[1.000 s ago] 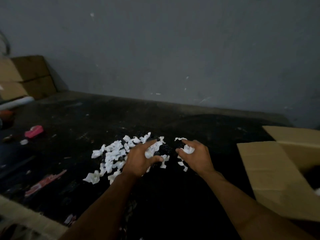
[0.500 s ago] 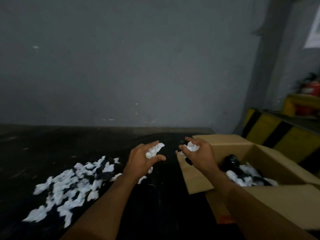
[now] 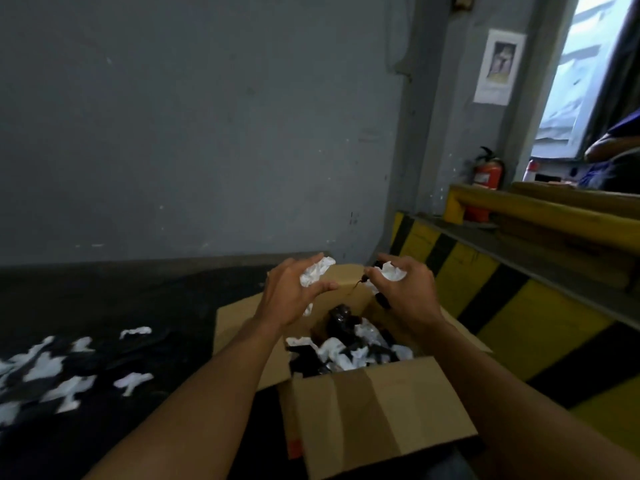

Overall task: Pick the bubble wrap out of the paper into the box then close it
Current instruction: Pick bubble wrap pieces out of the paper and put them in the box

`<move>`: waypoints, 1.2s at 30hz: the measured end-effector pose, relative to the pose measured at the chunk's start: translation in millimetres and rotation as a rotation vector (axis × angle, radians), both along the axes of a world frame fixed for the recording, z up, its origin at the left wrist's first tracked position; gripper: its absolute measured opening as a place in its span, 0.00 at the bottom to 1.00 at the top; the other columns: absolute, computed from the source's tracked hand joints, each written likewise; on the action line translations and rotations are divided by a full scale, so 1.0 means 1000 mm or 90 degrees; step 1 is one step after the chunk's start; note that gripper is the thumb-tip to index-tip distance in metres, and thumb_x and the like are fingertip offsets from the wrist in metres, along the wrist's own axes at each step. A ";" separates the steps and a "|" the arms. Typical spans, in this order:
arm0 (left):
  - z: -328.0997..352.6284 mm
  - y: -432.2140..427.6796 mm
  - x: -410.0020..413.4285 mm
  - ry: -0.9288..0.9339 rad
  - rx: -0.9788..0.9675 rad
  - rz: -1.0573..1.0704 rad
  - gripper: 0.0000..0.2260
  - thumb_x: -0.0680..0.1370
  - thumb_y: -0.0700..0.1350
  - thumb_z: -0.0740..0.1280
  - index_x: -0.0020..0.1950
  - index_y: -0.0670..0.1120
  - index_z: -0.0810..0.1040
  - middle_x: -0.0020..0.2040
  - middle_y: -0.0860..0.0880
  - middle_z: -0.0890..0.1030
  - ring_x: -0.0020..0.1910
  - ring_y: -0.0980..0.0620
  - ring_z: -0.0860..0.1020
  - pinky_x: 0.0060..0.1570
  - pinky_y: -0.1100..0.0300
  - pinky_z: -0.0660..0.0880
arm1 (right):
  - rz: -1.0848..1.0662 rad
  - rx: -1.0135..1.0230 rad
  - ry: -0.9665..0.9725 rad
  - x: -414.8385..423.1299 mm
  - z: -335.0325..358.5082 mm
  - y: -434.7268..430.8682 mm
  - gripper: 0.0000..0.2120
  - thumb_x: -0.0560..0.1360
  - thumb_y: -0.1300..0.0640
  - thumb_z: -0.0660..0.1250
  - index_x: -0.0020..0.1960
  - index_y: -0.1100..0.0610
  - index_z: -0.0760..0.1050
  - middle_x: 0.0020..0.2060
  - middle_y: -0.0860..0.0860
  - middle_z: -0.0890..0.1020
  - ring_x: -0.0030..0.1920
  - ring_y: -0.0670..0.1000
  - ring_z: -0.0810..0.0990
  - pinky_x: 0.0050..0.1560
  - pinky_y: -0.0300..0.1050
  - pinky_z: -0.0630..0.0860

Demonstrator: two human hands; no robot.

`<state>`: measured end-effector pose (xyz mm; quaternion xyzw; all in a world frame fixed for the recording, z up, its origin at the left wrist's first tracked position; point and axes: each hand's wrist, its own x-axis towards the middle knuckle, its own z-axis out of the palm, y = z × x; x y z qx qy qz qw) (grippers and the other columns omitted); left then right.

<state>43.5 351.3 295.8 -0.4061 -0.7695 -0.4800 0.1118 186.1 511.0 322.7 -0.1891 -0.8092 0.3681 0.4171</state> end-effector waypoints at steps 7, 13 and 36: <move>-0.021 0.087 0.007 -0.052 -0.052 0.088 0.29 0.68 0.62 0.72 0.67 0.54 0.75 0.59 0.46 0.79 0.59 0.48 0.75 0.58 0.56 0.71 | 0.061 -0.014 -0.069 -0.006 -0.028 0.100 0.09 0.71 0.49 0.73 0.45 0.54 0.82 0.37 0.49 0.84 0.35 0.48 0.83 0.34 0.53 0.81; -0.052 0.094 -0.010 -0.116 -0.140 0.172 0.28 0.71 0.59 0.72 0.68 0.53 0.74 0.59 0.44 0.78 0.60 0.47 0.75 0.58 0.59 0.69 | 0.147 -0.052 -0.103 -0.048 -0.066 0.123 0.07 0.70 0.50 0.72 0.40 0.54 0.82 0.34 0.47 0.84 0.36 0.45 0.83 0.38 0.49 0.80; -0.153 0.124 -0.131 -0.272 -0.389 0.309 0.15 0.79 0.49 0.60 0.62 0.43 0.66 0.62 0.40 0.70 0.60 0.42 0.71 0.59 0.49 0.69 | 0.137 0.098 -0.376 -0.203 -0.181 0.128 0.12 0.76 0.43 0.61 0.54 0.47 0.74 0.58 0.50 0.71 0.63 0.54 0.64 0.62 0.56 0.65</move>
